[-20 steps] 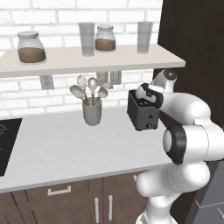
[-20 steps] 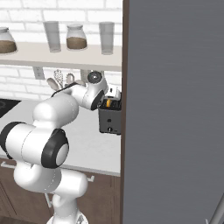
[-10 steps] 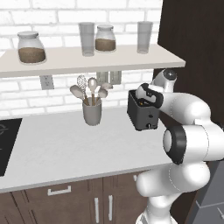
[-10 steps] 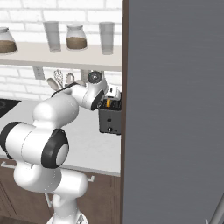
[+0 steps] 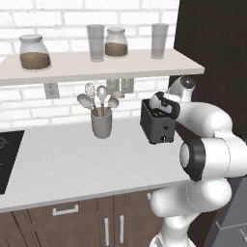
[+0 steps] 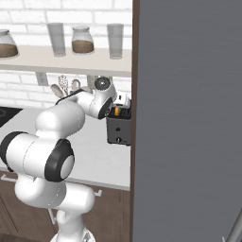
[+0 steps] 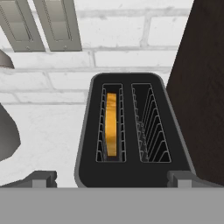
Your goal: Start the toaster. Once the lever pops up, take the bread to the plate on the dining counter.
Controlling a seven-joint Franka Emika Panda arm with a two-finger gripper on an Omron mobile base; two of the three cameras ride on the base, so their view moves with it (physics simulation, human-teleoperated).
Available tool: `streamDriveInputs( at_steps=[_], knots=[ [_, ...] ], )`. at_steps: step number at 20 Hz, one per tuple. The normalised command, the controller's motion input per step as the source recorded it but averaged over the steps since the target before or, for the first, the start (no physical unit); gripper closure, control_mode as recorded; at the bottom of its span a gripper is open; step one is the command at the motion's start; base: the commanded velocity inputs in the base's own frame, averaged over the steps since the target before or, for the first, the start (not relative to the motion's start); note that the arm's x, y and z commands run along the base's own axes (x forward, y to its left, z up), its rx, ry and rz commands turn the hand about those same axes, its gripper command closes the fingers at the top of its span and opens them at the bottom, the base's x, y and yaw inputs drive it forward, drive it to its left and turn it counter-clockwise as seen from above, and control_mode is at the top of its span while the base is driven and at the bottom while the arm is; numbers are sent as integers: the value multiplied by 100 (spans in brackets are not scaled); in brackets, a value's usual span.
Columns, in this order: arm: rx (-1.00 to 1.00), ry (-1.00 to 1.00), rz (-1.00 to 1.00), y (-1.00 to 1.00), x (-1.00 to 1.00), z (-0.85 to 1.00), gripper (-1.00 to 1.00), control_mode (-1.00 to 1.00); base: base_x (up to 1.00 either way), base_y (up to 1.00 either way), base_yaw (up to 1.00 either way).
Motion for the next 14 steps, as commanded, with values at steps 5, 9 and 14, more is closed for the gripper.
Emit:
streamDriveInputs(
  at_steps=[5, 9, 14],
  knots=[
    [0, 0, 0, 0, 0, 0, -100, -100, 0, 0, 0],
    [0, 0, 0, 0, 0, 0, -100, -100, 0, 0, 0],
    [0, 0, 0, 0, 0, 0, -100, -100, 0, 0, 0]
  ],
)
